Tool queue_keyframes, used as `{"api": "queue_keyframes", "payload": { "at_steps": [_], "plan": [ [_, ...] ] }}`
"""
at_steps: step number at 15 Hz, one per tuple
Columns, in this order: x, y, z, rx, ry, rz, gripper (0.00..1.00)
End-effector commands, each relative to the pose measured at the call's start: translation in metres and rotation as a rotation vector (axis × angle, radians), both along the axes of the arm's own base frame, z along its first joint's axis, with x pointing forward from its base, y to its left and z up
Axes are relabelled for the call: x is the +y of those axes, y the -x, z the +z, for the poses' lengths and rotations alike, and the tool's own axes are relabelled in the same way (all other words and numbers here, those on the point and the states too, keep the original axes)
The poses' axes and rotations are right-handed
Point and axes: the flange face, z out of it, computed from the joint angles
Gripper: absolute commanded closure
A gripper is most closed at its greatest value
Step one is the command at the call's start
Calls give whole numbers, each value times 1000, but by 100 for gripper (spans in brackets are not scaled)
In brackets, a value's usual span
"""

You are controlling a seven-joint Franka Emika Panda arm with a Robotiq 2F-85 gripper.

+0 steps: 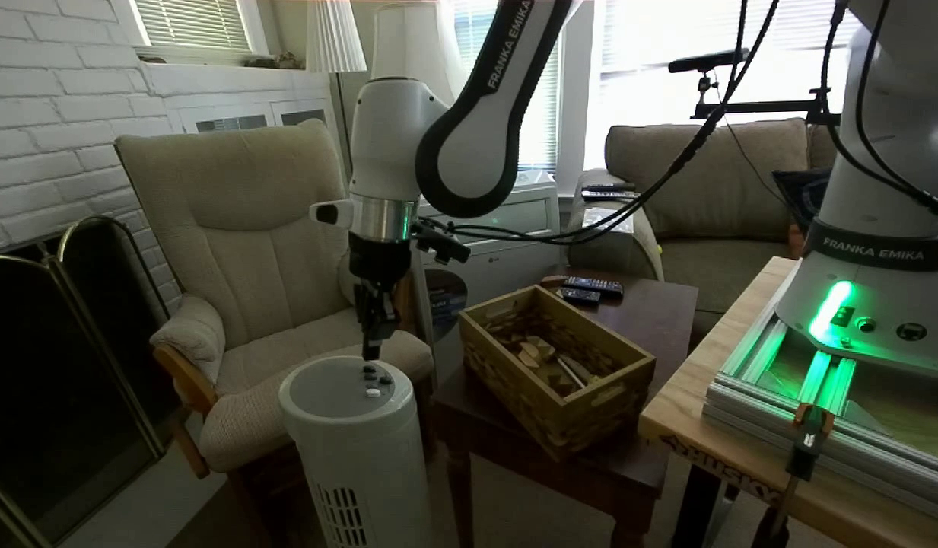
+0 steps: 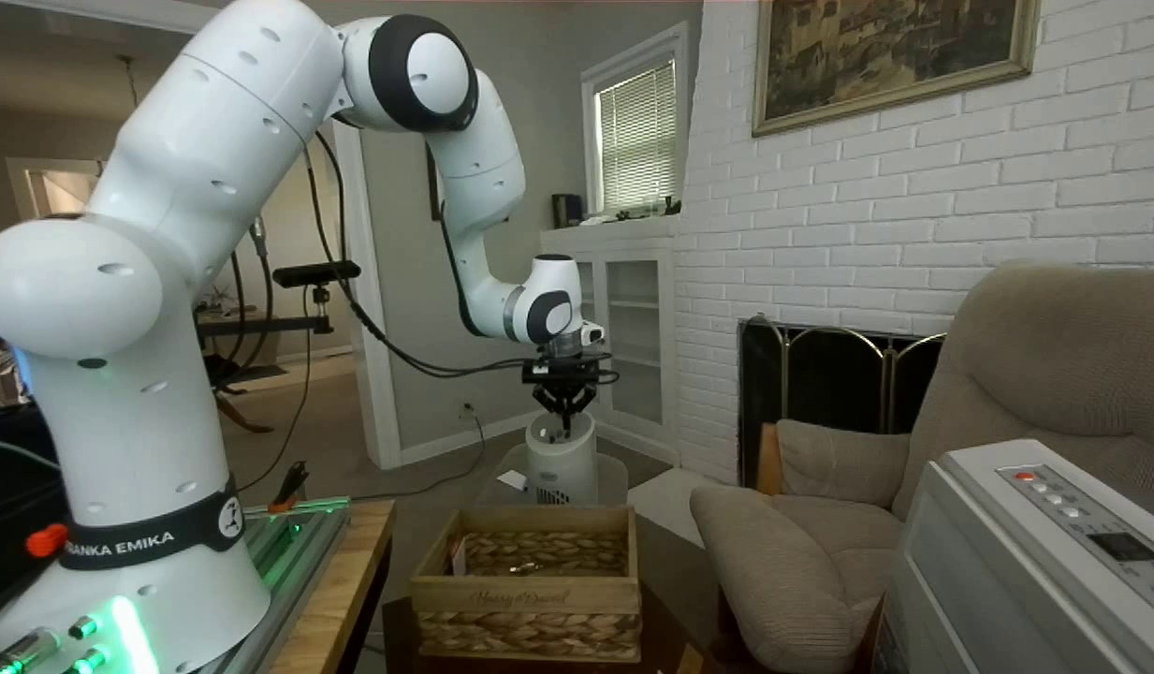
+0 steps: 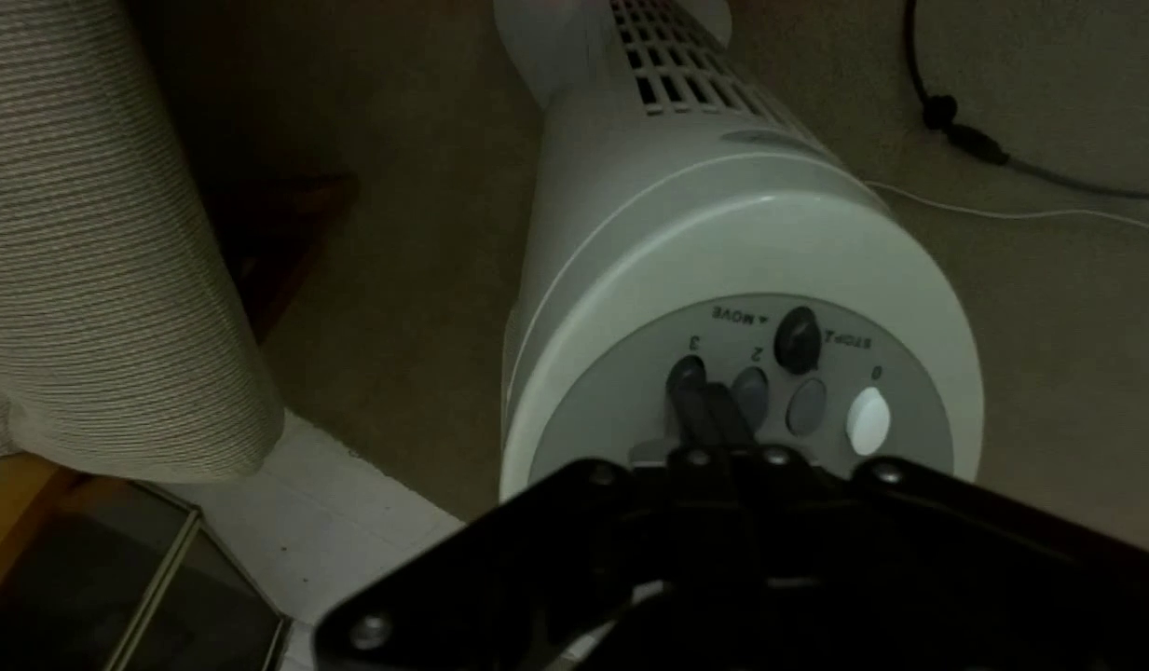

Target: Press a button on the grey device.

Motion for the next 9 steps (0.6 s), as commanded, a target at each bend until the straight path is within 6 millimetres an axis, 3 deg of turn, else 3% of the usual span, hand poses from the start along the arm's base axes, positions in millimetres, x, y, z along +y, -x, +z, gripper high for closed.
{"api": "queue_keyframes", "payload": {
  "at_steps": [1,9],
  "plan": [
    [1,-2,-8,-22,2,-41,100],
    [5,2,-14,-3,9,-59,100]
  ]
}}
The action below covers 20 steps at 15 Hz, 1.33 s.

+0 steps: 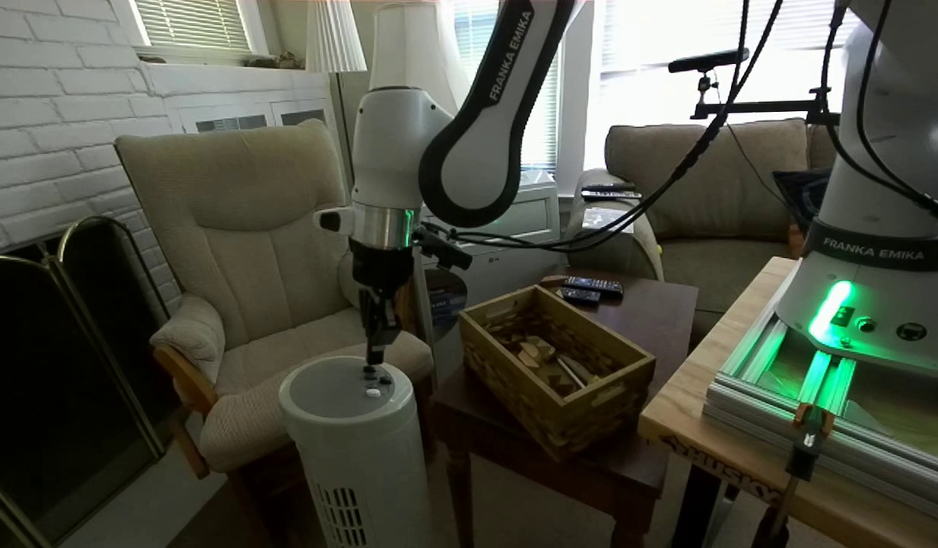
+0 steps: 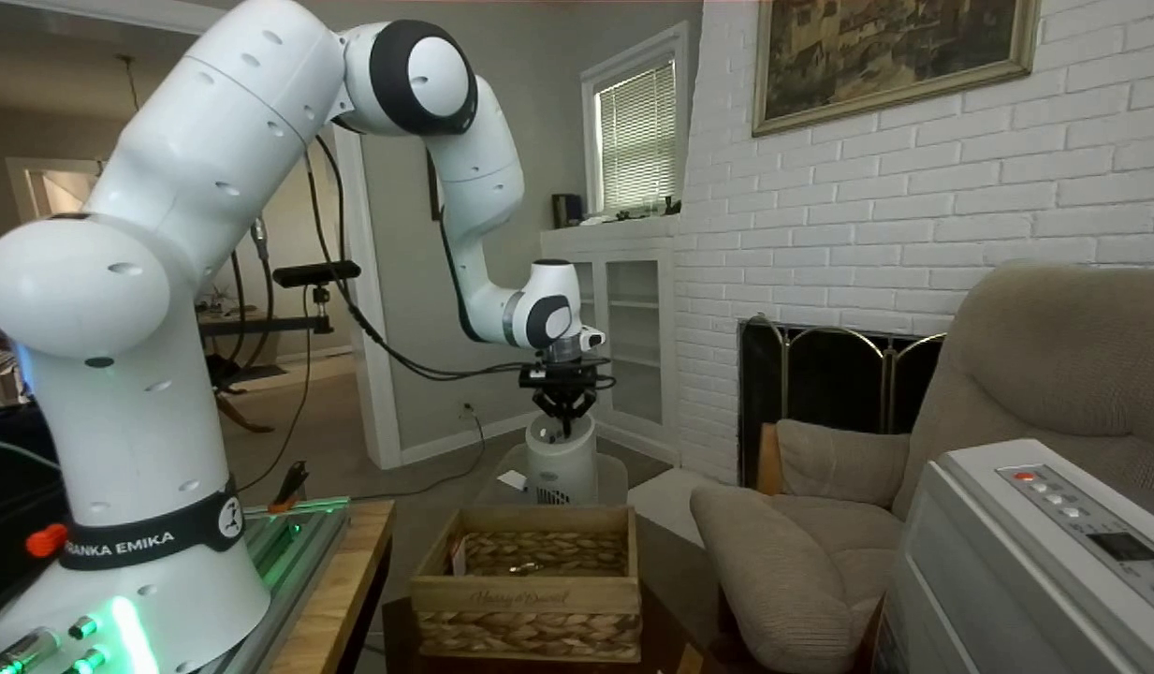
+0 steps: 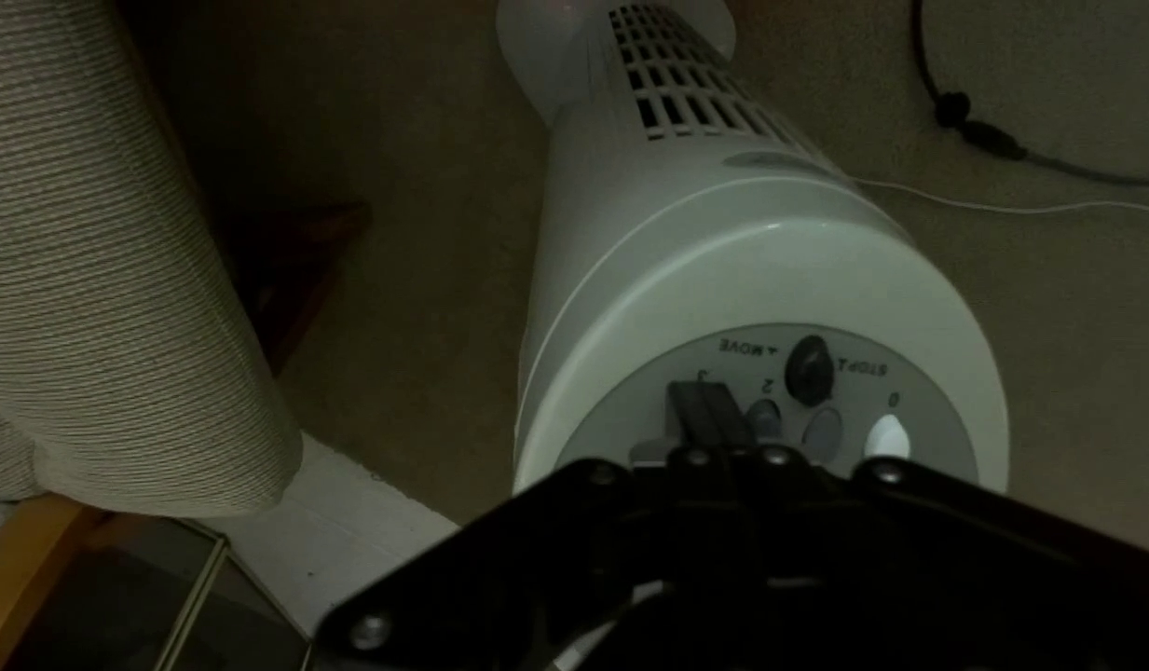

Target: Press a button on the grey device.

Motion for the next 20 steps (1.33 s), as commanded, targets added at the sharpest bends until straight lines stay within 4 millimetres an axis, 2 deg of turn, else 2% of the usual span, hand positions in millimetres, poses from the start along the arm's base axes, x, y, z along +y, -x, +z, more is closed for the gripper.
{"api": "queue_keyframes", "payload": {
  "at_steps": [1,13,18,20],
  "plan": [
    [6,0,-6,-11,-7,-14,100],
    [12,-10,-21,-4,9,-14,100],
    [19,-12,-48,48,30,-7,100],
    [23,-15,-45,38,31,-8,100]
  ]
}}
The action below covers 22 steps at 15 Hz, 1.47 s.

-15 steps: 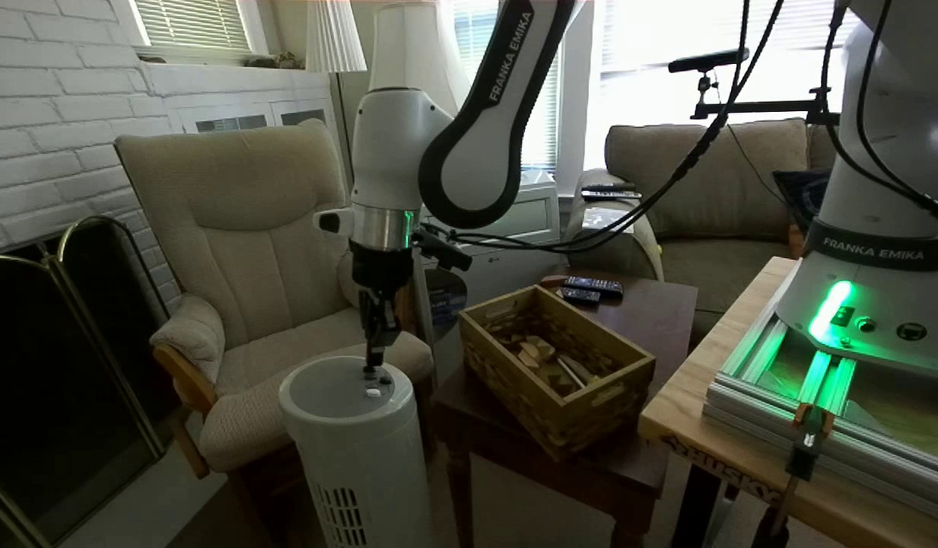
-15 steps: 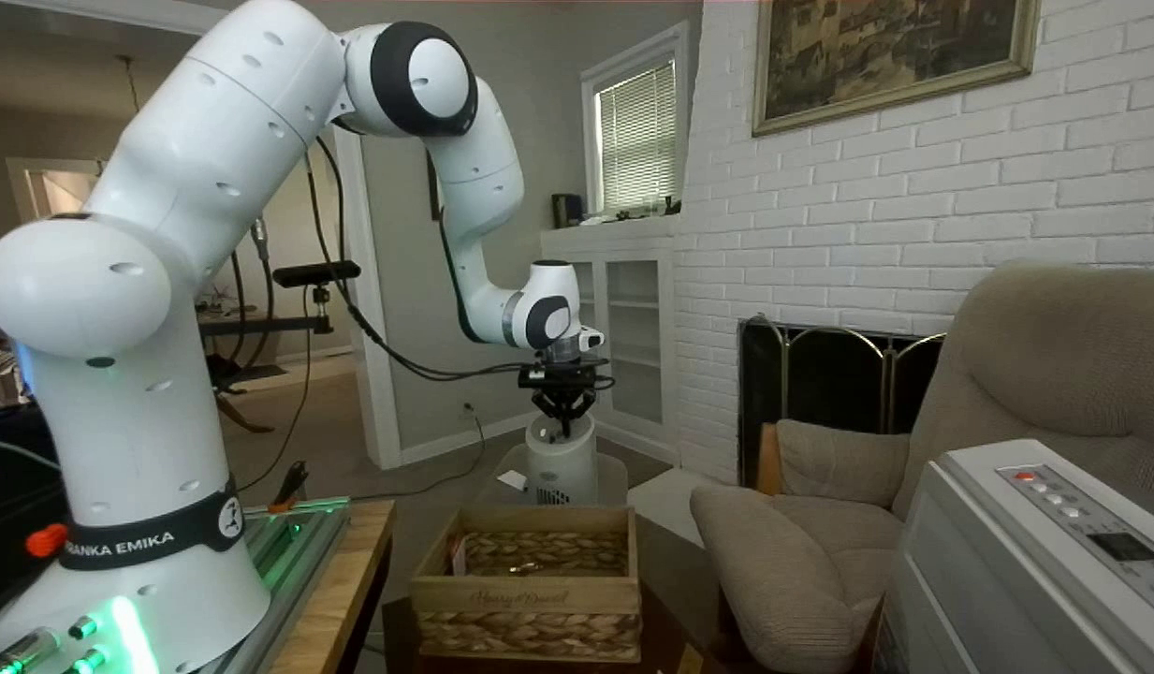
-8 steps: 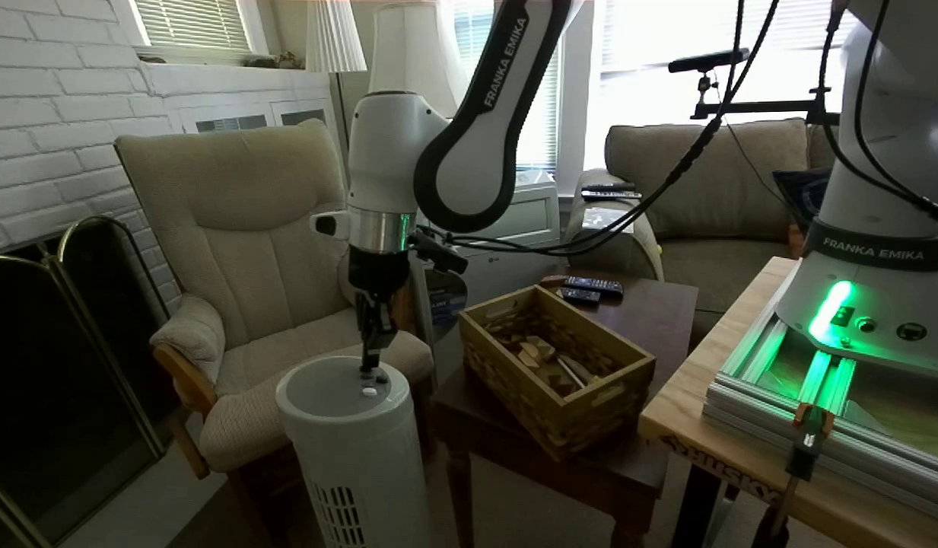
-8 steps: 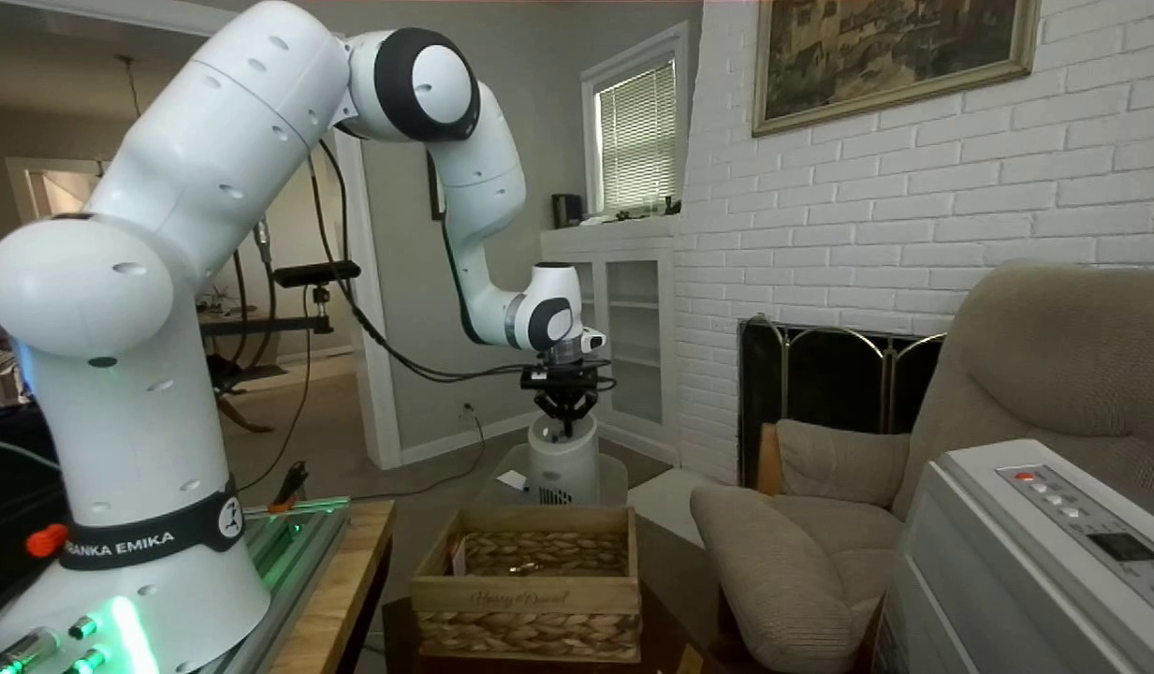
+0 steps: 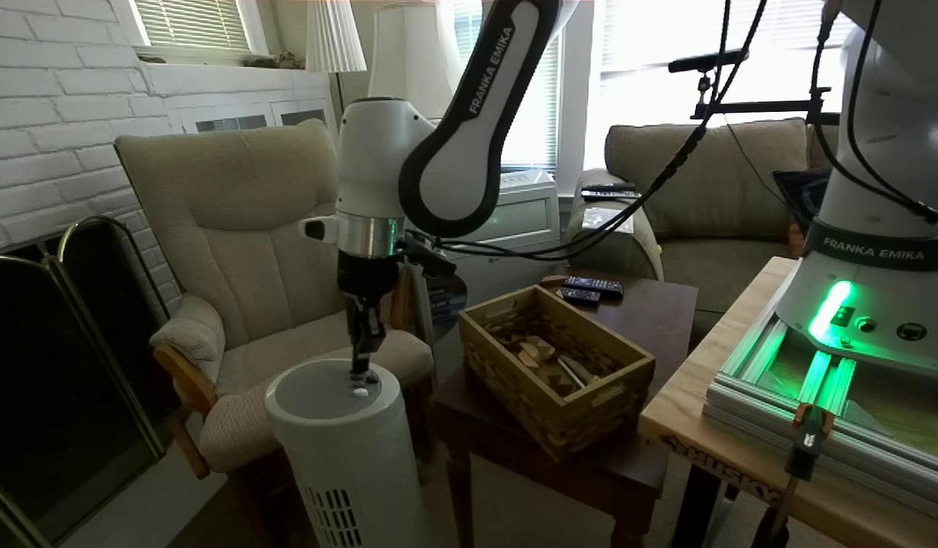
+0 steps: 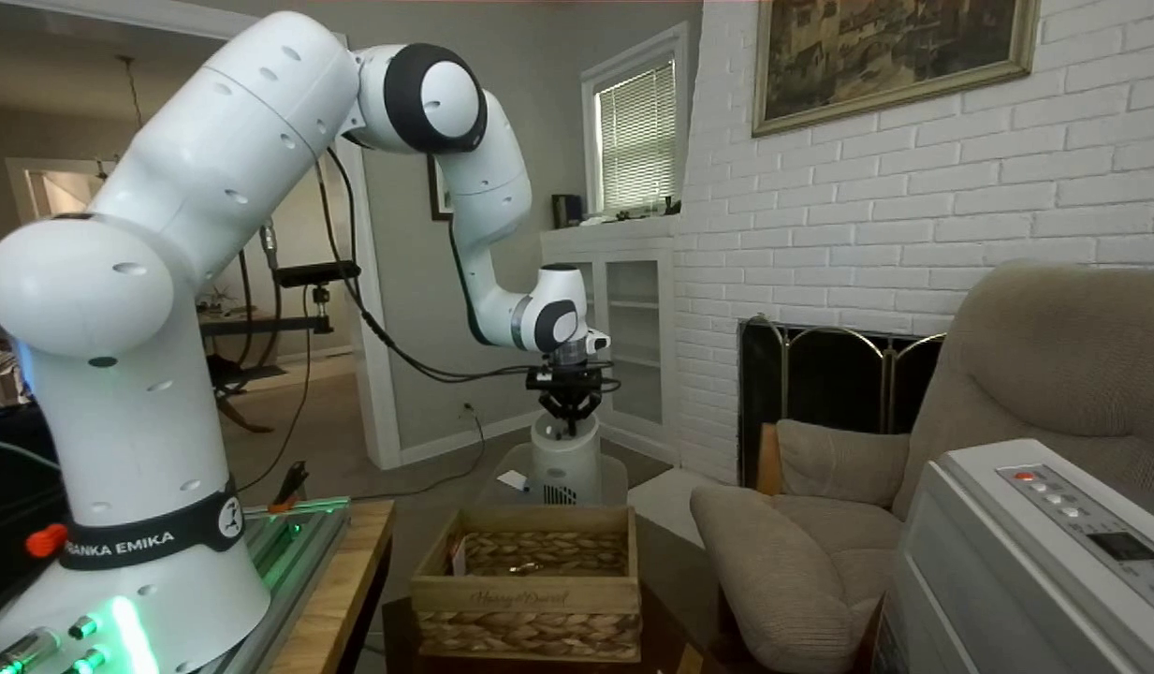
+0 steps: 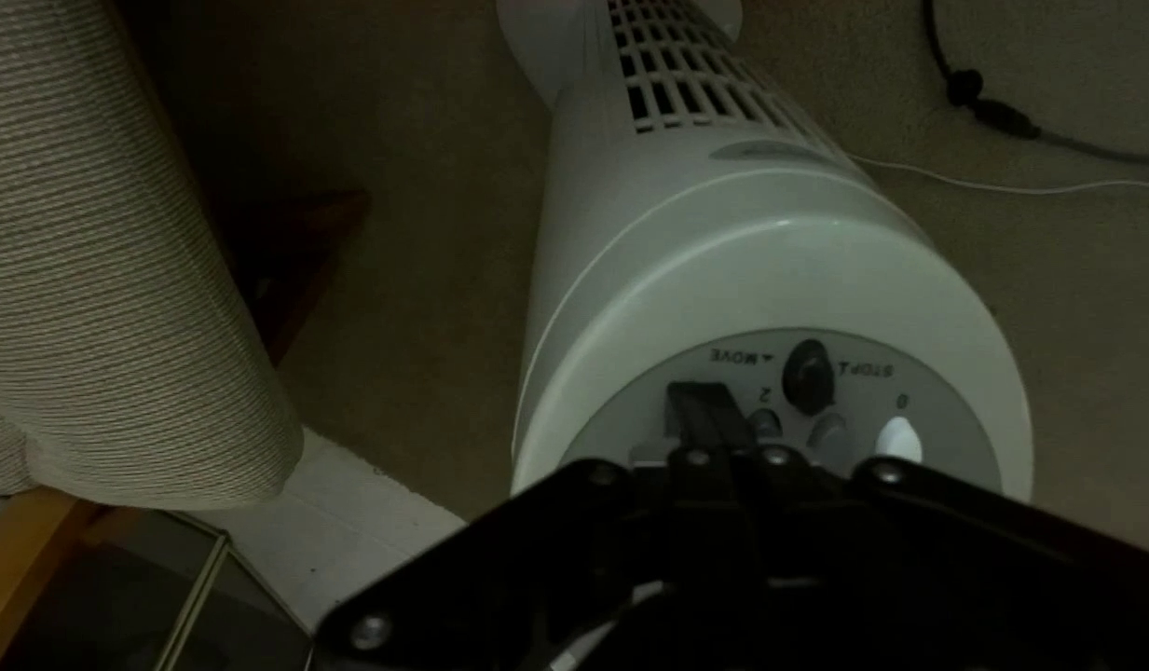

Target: Press a button on the grey device.

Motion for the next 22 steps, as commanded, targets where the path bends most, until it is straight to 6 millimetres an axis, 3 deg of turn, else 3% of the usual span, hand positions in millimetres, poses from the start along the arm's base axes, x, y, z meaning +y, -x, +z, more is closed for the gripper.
{"api": "queue_keyframes", "payload": {
  "at_steps": [1,5,10,16,17,18,22],
  "plan": [
    [8,-1,-27,27,24,-3,100],
    [-4,8,5,21,19,-28,100],
    [-32,26,34,21,43,-93,100],
    [-66,45,87,-23,53,-99,100],
    [-71,49,97,-26,51,-95,74],
    [-75,53,107,-28,50,-83,73],
    [-91,68,139,13,31,-76,46]
  ]
}}
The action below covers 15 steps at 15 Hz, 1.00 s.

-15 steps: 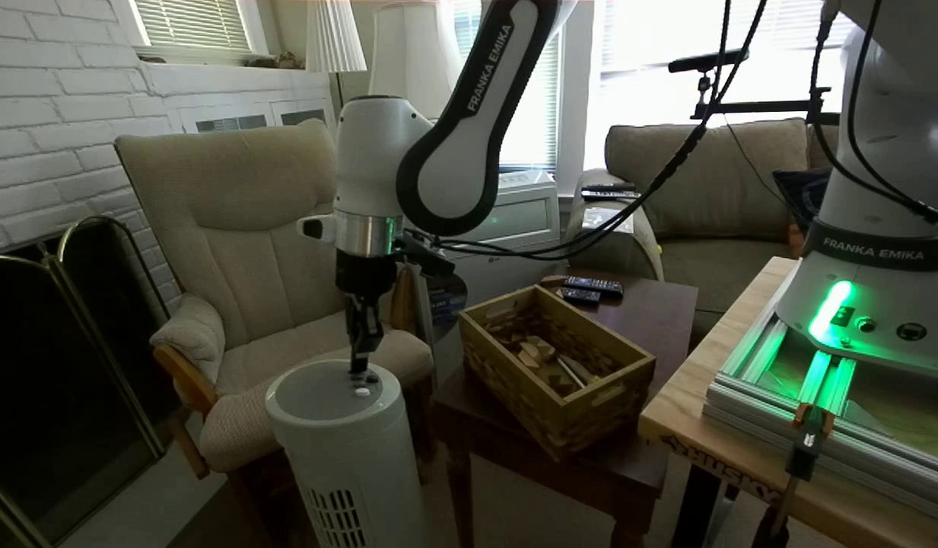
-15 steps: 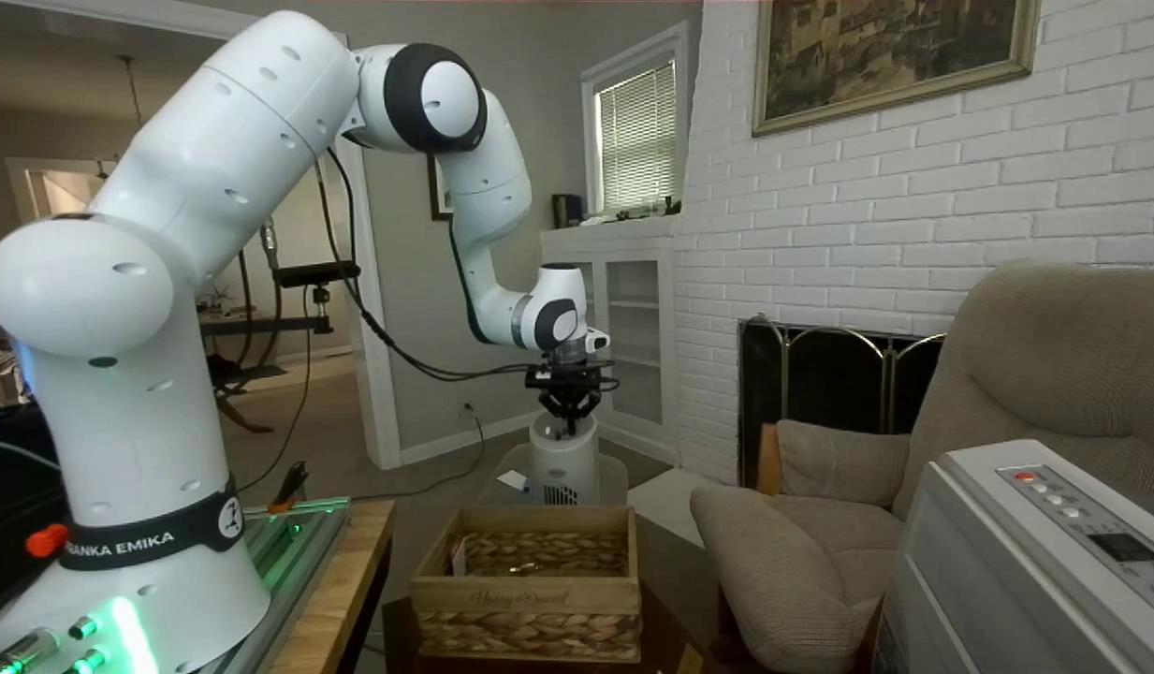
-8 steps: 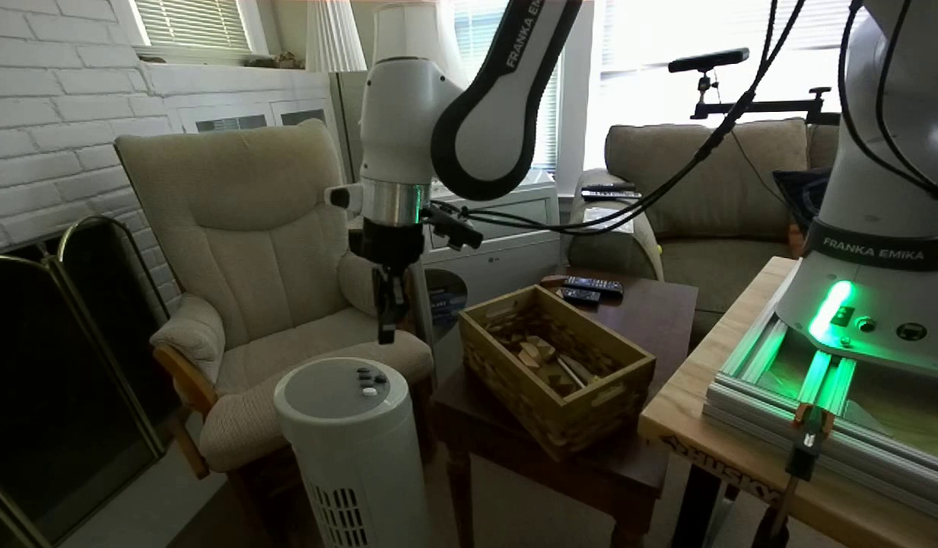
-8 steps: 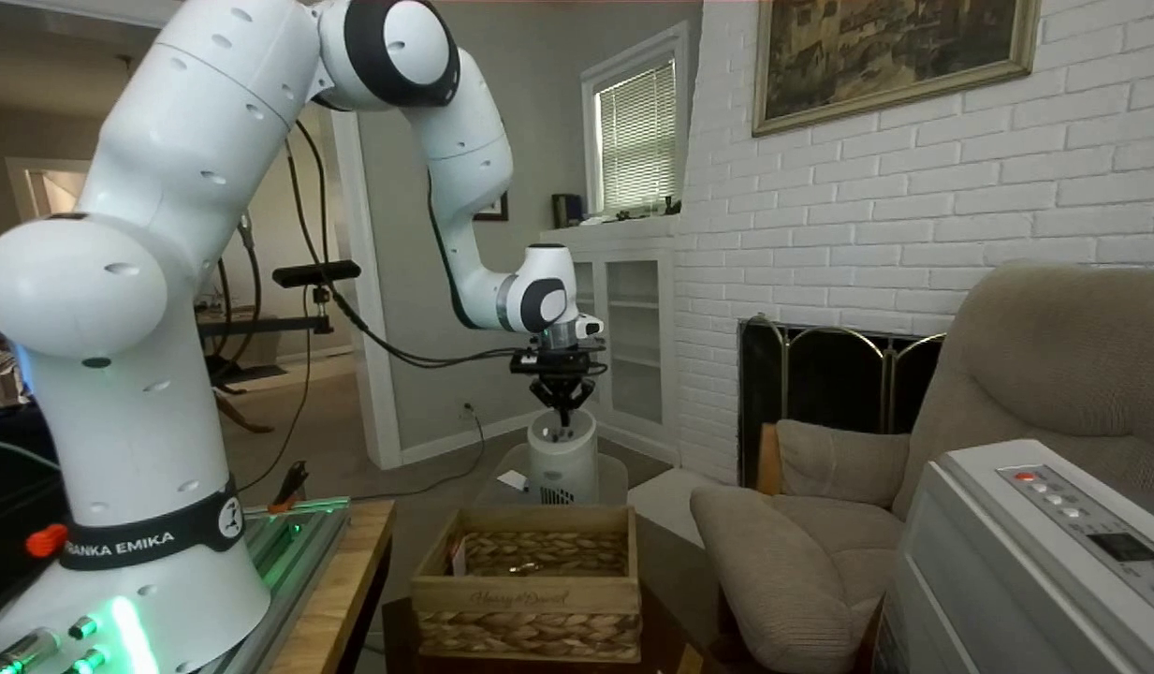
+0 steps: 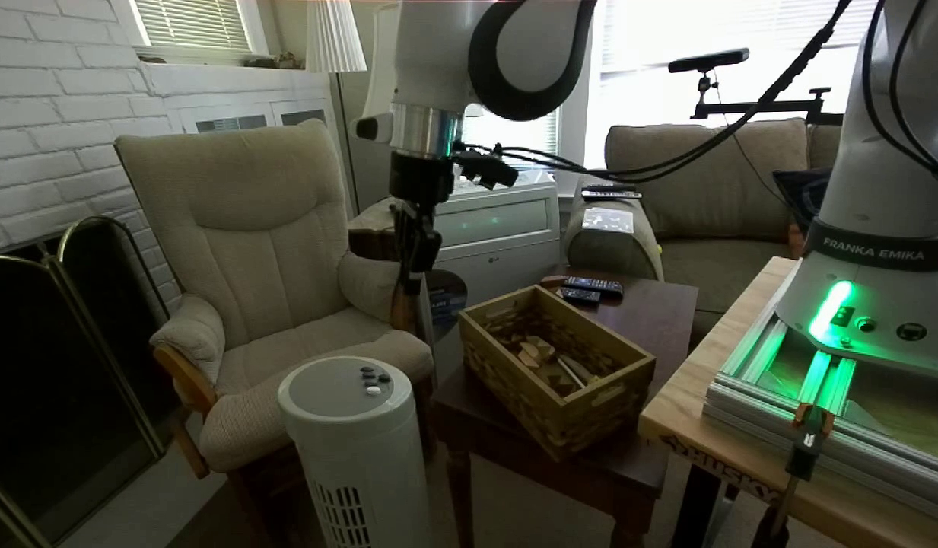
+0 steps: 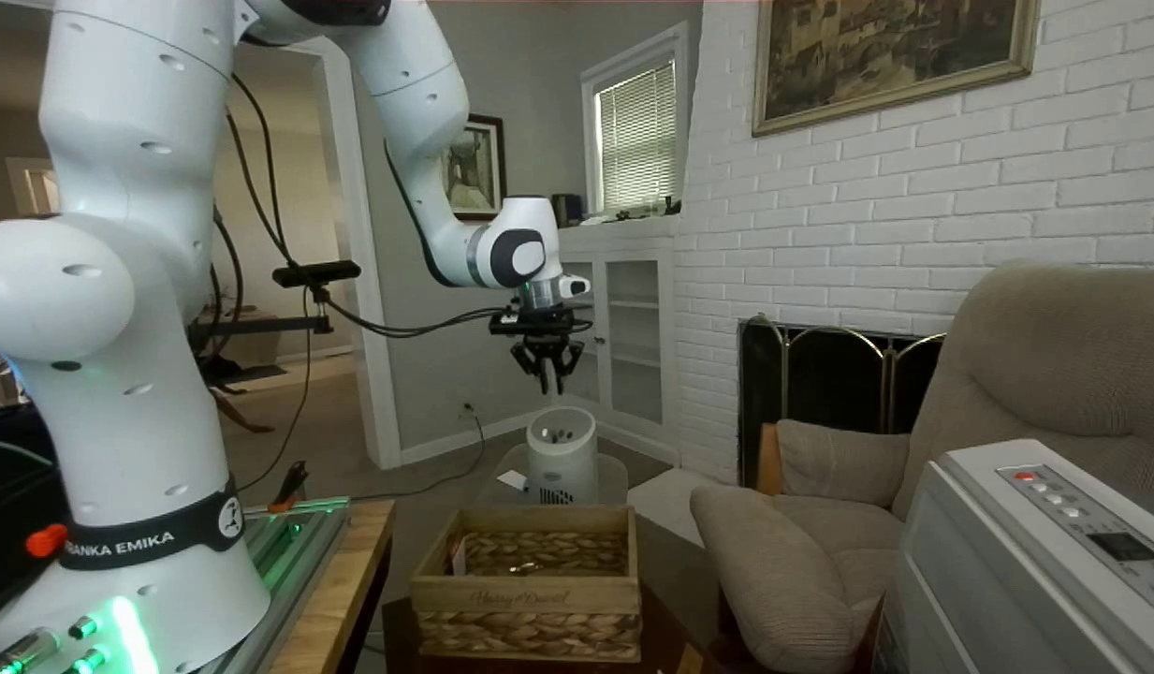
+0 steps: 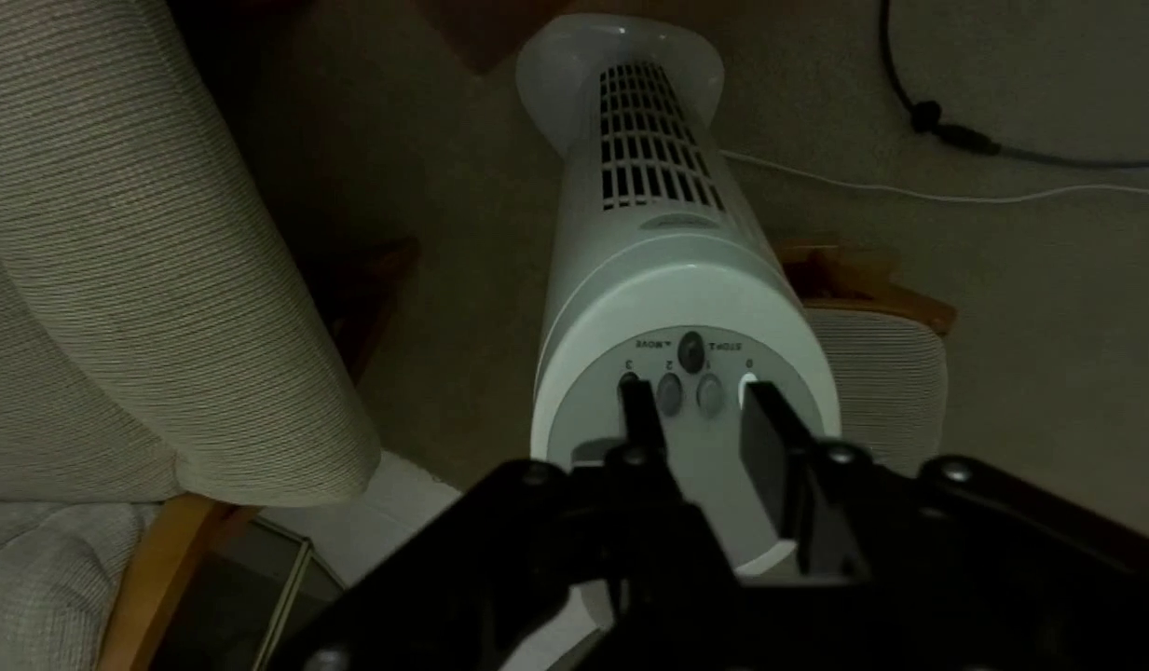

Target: Press a button on the grey device.

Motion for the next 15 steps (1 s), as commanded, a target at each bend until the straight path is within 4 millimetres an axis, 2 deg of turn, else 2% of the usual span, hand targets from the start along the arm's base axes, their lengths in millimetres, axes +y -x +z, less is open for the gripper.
{"api": "queue_keyframes", "payload": {
  "at_steps": [1,6,7,8,10,15],
  "plan": [
    [-25,20,32,47,-1,-1,39],
    [-50,15,61,149,-44,-2,4],
    [-59,11,65,141,-44,-17,1],
    [-42,7,53,135,-43,-13,15],
    [-52,2,61,132,-40,-21,2],
    [-53,2,61,132,-38,-20,1]
  ]
}}
